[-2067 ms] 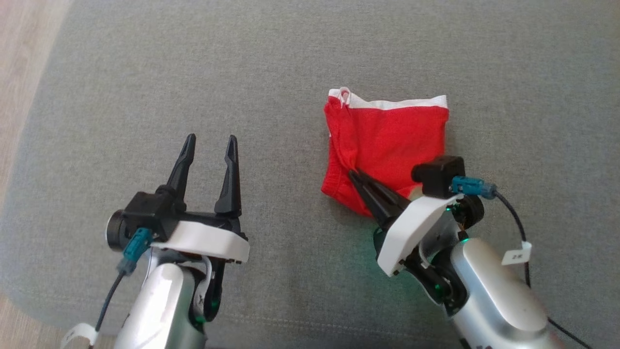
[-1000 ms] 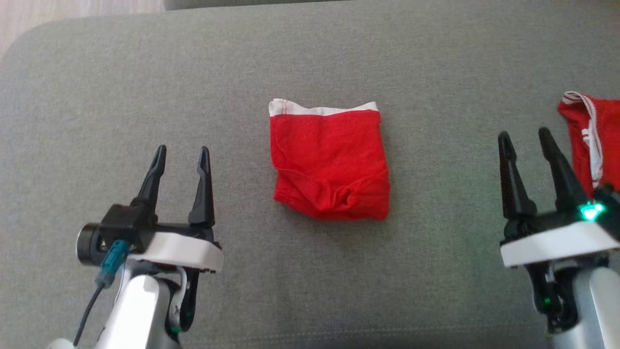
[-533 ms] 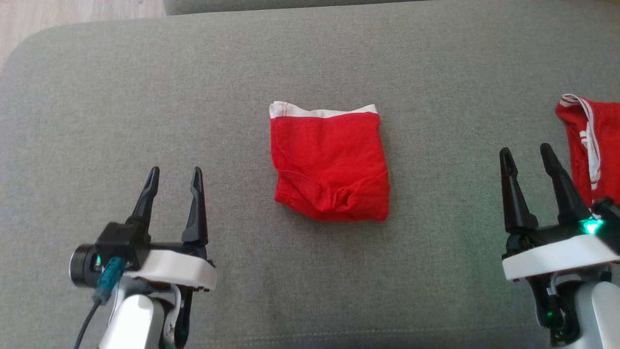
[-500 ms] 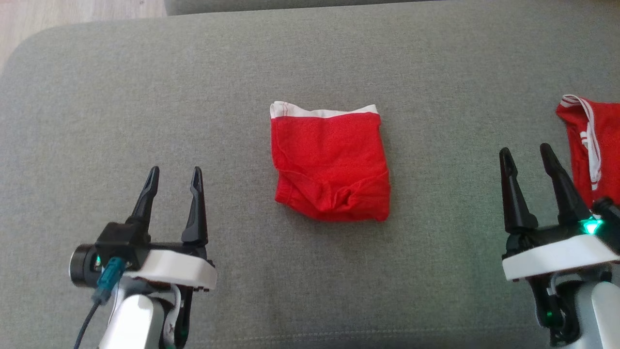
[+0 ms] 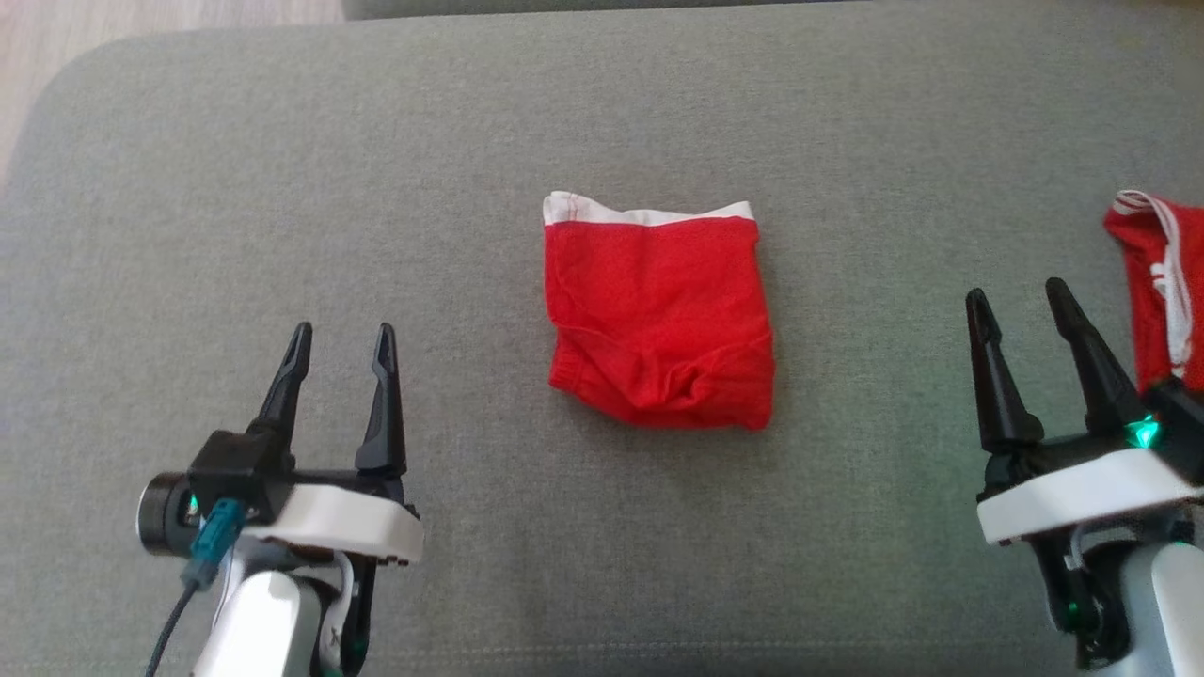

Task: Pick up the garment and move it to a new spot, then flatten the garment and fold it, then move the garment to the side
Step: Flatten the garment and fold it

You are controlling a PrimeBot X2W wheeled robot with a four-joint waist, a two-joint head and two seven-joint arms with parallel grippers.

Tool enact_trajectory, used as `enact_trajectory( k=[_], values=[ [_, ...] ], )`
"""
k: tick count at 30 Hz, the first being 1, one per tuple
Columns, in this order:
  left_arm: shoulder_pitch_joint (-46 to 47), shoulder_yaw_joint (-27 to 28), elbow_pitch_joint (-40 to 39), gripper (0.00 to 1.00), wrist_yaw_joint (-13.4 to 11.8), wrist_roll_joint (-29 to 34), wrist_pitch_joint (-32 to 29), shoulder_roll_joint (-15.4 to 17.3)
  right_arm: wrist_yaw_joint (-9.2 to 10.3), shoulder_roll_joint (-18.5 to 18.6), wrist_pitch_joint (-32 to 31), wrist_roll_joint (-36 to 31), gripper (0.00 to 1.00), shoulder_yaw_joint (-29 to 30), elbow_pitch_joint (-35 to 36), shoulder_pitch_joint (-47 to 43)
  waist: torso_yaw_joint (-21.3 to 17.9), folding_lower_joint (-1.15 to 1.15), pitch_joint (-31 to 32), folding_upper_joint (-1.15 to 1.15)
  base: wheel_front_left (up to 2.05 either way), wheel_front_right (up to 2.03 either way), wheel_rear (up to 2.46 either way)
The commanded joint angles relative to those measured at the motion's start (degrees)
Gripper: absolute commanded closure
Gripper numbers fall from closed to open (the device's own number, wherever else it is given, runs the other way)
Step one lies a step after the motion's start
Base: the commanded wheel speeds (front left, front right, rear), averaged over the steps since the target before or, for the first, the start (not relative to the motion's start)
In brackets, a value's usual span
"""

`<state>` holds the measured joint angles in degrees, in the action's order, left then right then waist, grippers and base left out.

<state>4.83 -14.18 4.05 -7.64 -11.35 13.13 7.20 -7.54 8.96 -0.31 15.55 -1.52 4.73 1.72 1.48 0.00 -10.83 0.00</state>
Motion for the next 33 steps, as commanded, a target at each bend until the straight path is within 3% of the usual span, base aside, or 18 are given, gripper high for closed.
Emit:
enact_trajectory(
  k=[1, 2, 10, 20, 33],
  values=[
    [1.8, 1.6, -1.9, 0.0, -0.4, -0.3, 0.0, 0.8, 0.05, 1.5, -0.5, -0.3, 0.47, -1.4, 1.7, 1.9, 0.7, 0.0, -0.4, 0.0, 0.0, 0.0, 0.0],
    [2.1, 1.4, -1.9, 0.0, -0.4, -0.3, 0.0, 0.7, 0.05, 1.8, -0.7, -0.3, 1.0, -1.8, 1.2, 2.5, 1.1, 0.0, -0.7, 0.0, 0.0, 0.0, 0.0],
    [5.1, -0.6, -0.7, 0.0, 0.1, -0.4, 0.9, -1.0, 0.05, 3.3, -1.2, 2.1, 1.0, -10.6, -7.7, 9.5, 6.6, 0.0, -2.7, 0.0, 0.0, 0.0, 0.0],
    [7.0, -2.2, 0.9, 0.0, 0.2, -1.2, 1.8, -2.9, 0.05, 2.3, 2.0, 7.0, 1.0, -22.3, -23.5, 16.1, 13.8, 0.0, -3.5, 0.0, 0.0, 0.0, 0.0],
    [6.4, -1.6, -0.1, 0.0, 0.1, -0.9, 1.9, -3.6, 0.05, 1.1, 2.6, 11.5, 1.0, -33.5, -25.6, 17.0, 14.6, 0.0, -3.2, 0.0, 0.0, 0.0, 0.0]
  ],
)
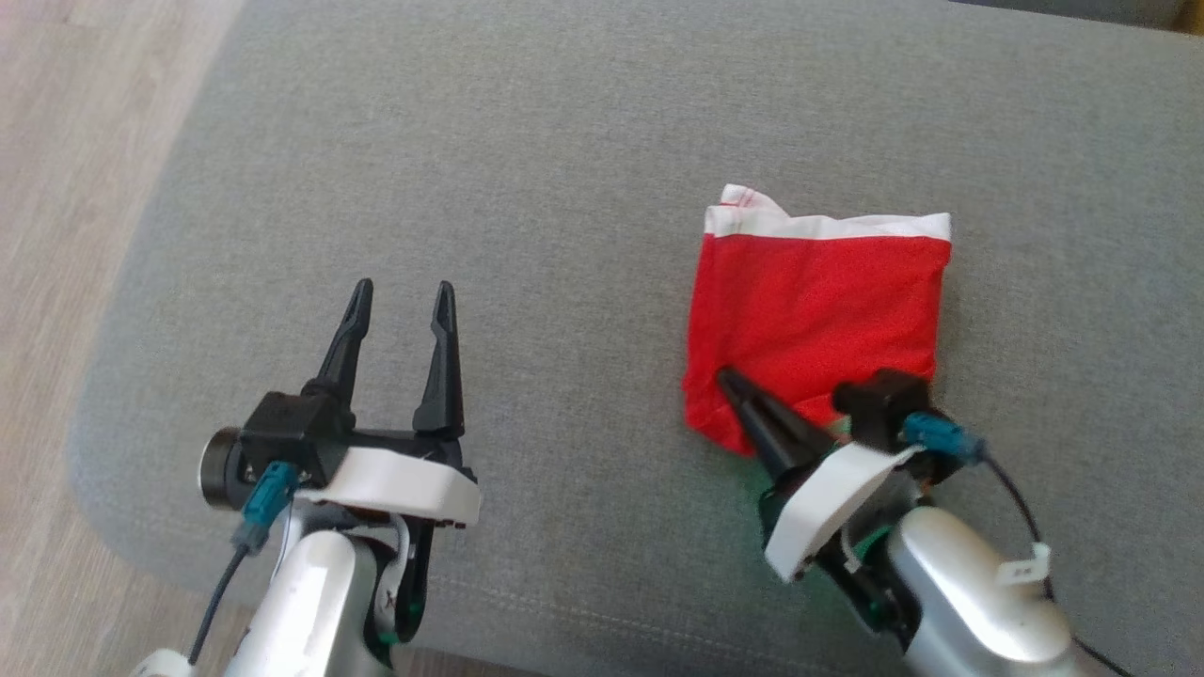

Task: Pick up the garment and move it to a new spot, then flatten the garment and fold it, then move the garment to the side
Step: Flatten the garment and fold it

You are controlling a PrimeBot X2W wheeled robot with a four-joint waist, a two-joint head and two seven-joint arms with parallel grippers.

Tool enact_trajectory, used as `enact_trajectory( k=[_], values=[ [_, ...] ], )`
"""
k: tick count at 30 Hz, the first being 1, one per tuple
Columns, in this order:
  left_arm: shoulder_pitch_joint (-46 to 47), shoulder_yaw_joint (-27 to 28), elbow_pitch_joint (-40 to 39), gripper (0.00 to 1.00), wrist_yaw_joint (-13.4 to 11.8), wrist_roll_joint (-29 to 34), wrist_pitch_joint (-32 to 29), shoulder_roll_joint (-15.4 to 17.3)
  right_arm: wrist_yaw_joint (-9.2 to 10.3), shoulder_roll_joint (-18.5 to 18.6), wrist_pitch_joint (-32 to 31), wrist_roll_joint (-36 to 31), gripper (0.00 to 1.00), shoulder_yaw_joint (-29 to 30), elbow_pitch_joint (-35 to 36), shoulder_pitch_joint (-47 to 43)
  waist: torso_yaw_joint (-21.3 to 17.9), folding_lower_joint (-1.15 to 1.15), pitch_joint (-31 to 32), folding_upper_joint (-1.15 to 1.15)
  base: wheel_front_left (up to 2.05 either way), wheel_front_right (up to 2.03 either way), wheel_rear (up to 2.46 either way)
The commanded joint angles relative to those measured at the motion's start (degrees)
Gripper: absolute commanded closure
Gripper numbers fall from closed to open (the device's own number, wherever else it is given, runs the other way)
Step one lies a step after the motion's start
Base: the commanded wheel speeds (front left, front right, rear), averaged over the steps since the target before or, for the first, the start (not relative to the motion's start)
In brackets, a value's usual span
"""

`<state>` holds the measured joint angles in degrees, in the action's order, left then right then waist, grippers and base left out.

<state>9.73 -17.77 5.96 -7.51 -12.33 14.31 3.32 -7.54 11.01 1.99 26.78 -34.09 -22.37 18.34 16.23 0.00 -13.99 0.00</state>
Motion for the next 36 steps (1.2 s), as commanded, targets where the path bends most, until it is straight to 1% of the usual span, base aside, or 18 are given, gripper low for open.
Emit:
enact_trajectory(
  k=[1, 5, 9, 12, 16, 17, 19, 20, 24, 27, 31, 36],
  values=[
    [1.4, 2.2, -2.1, 0.0, 0.0, 0.1, 0.7, 0.3, 0.05, -1.0, 0.3, 0.5, 1.0, -1.8, 1.5, 0.1, -0.5, 0.0, 0.0, 0.0, 0.0, 0.0, 0.0],
    [1.1, 2.6, -2.2, 0.0, 0.1, 0.5, 0.7, 0.2, 0.05, -1.3, 0.8, 2.2, 1.0, -5.2, 2.1, -0.4, -2.0, 0.0, 0.0, 0.0, 0.0, 0.0, 0.0],
    [0.8, 3.5, -2.2, 0.0, 0.1, 0.8, 0.7, 0.5, 0.05, -1.1, 3.2, 2.8, 1.0, -6.1, 4.5, 0.4, -4.2, 0.0, 0.5, 0.0, 0.0, 0.0, 0.0],
    [0.4, 4.1, -2.1, 0.0, 0.0, 1.1, 0.7, 1.0, 0.05, -0.8, 5.0, 2.6, 1.0, -4.6, 7.6, 0.7, -6.1, 0.0, 1.1, 0.0, 0.0, 0.0, 0.0],
    [-0.2, 4.8, -2.1, 0.0, 0.0, 1.4, 0.7, 1.7, 0.05, -0.1, 6.3, 1.4, 1.0, 1.1, 11.8, -0.6, -8.5, 0.0, 2.0, 0.0, 0.0, 0.0, 0.0],
    [-0.3, 5.0, -2.2, 0.0, -0.1, 1.5, 0.7, 1.9, 0.05, 0.0, 6.4, 0.9, 0.92, 3.1, 12.8, -1.2, -9.1, 0.0, 2.2, 0.0, 0.0, 0.0, 0.0],
    [-0.6, 5.3, -2.3, 0.0, -0.1, 1.6, 0.7, 2.2, 0.05, 0.1, 6.2, -0.2, 0.51, 7.5, 14.6, -2.6, -10.2, 0.0, 2.6, 0.0, 0.0, 0.0, 0.0],
    [-0.7, 5.4, -2.3, 0.0, -0.2, 1.6, 0.7, 2.5, 0.05, 0.1, 6.1, -1.0, 0.0, 10.0, 15.4, -3.4, -10.7, 0.0, 2.8, 0.0, 0.0, 0.0, 0.0],
    [-1.6, 5.9, -2.3, 0.0, -0.4, 1.7, 0.7, 3.3, 0.05, -0.4, 5.3, -4.3, 0.0, 19.0, 18.6, -6.7, -12.5, 0.0, 3.7, 0.0, 0.0, 0.0, 0.0],
    [-2.4, 6.2, -2.4, 0.0, -0.6, 1.8, 0.7, 4.0, 0.05, -0.8, 4.5, -6.7, 0.0, 23.8, 20.9, -8.9, -13.8, 0.0, 4.6, 0.0, 0.0, 0.0, 0.0],
    [-3.8, 6.2, -2.9, 0.0, -0.8, 1.9, 0.3, 4.8, 0.05, -1.3, 2.9, -9.3, 0.0, 27.9, 23.6, -12.0, -15.1, 0.0, 5.6, 0.0, 0.0, 0.0, 0.0],
    [-5.4, 6.0, -3.6, 0.0, -1.0, 2.0, -0.4, 5.5, 0.05, -1.8, 1.1, -11.0, 0.0, 30.4, 25.5, -14.9, -15.8, 0.0, 6.7, 0.0, 0.0, 0.0, 0.0]
  ],
)
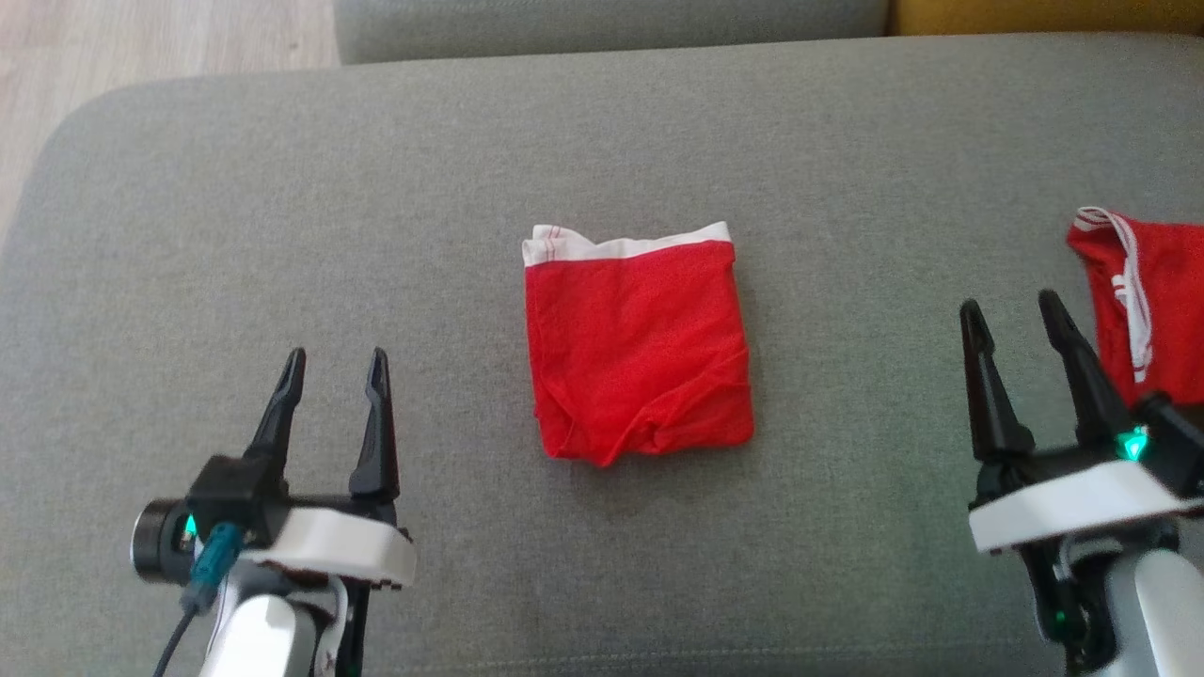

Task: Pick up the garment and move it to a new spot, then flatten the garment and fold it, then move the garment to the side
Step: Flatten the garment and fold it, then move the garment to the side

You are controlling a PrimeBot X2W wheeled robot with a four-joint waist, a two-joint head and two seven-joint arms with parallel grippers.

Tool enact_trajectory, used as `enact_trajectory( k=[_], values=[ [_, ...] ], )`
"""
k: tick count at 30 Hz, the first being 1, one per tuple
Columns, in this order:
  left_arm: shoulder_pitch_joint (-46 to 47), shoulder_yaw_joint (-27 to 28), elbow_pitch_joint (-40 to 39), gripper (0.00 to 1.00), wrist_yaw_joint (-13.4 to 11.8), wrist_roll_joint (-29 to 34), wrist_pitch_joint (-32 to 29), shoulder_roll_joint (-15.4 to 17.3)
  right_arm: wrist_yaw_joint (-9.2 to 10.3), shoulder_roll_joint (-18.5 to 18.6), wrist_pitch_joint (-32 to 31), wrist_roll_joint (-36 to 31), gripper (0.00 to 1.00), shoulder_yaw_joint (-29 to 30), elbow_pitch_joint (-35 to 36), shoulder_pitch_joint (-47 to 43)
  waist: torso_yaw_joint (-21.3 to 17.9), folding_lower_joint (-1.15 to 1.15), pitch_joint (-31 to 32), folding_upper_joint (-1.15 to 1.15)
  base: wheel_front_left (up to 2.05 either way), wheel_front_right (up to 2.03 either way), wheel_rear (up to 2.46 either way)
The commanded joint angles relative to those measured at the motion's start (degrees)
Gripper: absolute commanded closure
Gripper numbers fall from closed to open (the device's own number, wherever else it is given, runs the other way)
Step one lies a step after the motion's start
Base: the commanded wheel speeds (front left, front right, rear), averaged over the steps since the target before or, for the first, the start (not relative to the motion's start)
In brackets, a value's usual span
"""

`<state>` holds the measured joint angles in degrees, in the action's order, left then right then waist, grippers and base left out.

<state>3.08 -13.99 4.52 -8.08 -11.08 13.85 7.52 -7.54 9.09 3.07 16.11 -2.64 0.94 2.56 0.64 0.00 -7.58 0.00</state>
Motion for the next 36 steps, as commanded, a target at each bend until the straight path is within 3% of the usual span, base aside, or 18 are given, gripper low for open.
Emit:
enact_trajectory(
  k=[1, 36],
  values=[
    [0.8, 2.1, -2.3, 0.0, -0.5, 0.8, -0.1, 1.4, 0.05, -0.1, -0.3, -0.7, 0.0, -0.6, 2.6, 0.2, -0.3, 0.0, 0.6, 0.0, 0.0, 0.0, 0.0],
    [-5.5, 1.2, -5.7, 0.0, -2.5, 0.0, -2.5, 3.5, 0.05, -2.8, -4.4, -4.9, 0.0, 1.0, 6.1, -6.3, 1.0, 0.0, 4.6, 0.0, 0.0, 0.0, 0.0]
  ],
)
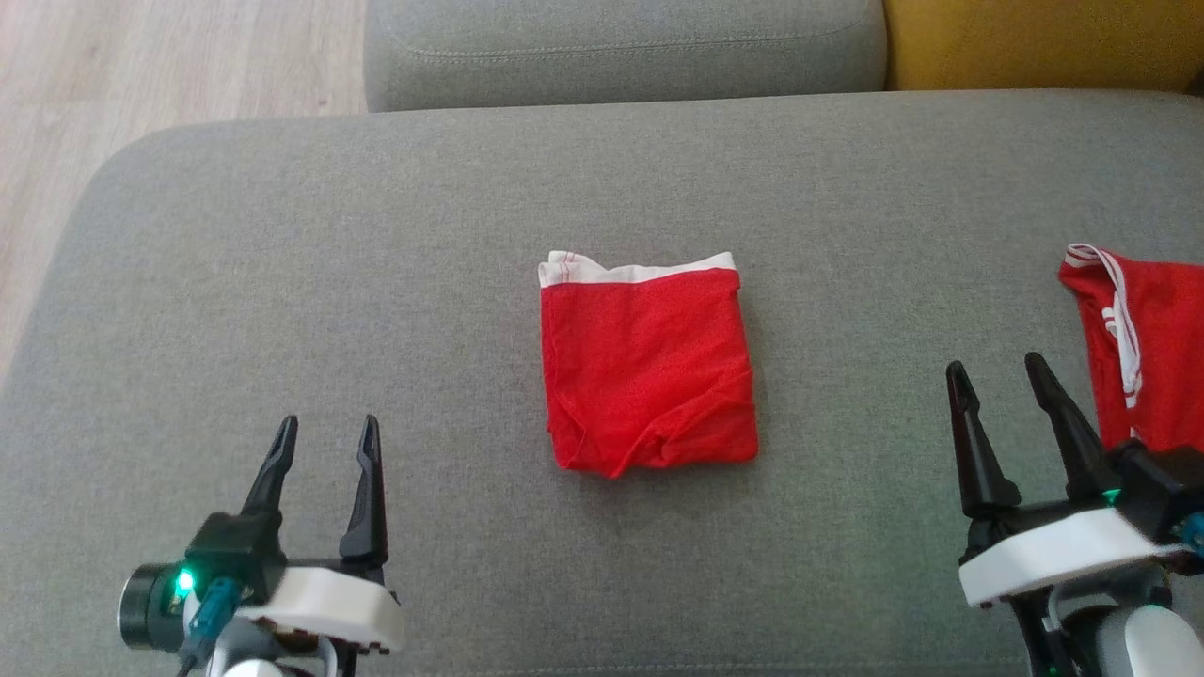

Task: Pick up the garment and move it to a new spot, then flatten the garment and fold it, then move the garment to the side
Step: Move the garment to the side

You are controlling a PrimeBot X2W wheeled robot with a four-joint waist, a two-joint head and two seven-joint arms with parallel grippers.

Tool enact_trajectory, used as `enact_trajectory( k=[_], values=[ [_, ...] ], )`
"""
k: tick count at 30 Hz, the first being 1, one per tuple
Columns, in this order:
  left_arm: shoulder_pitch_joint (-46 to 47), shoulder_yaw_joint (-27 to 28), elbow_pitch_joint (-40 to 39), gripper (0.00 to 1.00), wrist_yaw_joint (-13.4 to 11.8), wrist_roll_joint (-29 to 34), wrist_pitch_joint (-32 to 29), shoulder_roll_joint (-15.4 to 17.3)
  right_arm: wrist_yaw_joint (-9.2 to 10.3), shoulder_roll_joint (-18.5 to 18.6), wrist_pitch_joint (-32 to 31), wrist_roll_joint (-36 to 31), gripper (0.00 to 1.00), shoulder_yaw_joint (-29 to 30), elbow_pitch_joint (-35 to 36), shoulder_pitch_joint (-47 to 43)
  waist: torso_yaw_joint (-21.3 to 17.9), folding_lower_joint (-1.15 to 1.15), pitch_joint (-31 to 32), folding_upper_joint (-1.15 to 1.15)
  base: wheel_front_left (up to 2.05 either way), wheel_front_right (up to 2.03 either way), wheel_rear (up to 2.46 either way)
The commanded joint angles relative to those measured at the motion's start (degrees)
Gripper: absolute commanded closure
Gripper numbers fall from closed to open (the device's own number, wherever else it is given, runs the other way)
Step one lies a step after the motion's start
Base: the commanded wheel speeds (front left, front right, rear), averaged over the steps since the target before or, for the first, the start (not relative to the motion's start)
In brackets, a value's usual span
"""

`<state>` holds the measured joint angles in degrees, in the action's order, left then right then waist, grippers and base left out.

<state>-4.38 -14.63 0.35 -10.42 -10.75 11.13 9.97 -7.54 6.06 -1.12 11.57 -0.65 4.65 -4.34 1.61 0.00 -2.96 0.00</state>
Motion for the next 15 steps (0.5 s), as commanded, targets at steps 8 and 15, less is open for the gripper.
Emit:
enact_trajectory(
  k=[8, 15],
  values=[
    [2.5, 1.7, -0.9, 0.0, -0.1, -0.7, 0.9, 1.1, 0.05, 0.1, -0.4, -0.2, 0.0, -0.9, 2.5, 0.6, 0.1, 0.0, -0.1, 0.0, 0.0, 0.0, 0.0],
    [4.4, 1.1, -1.0, 0.0, 0.1, -0.9, 1.3, 0.8, 0.05, 0.4, -0.6, 0.2, 0.0, 0.5, 0.9, 1.3, 3.0, 0.0, -1.6, 0.0, 0.0, 0.0, 0.0]
  ],
)
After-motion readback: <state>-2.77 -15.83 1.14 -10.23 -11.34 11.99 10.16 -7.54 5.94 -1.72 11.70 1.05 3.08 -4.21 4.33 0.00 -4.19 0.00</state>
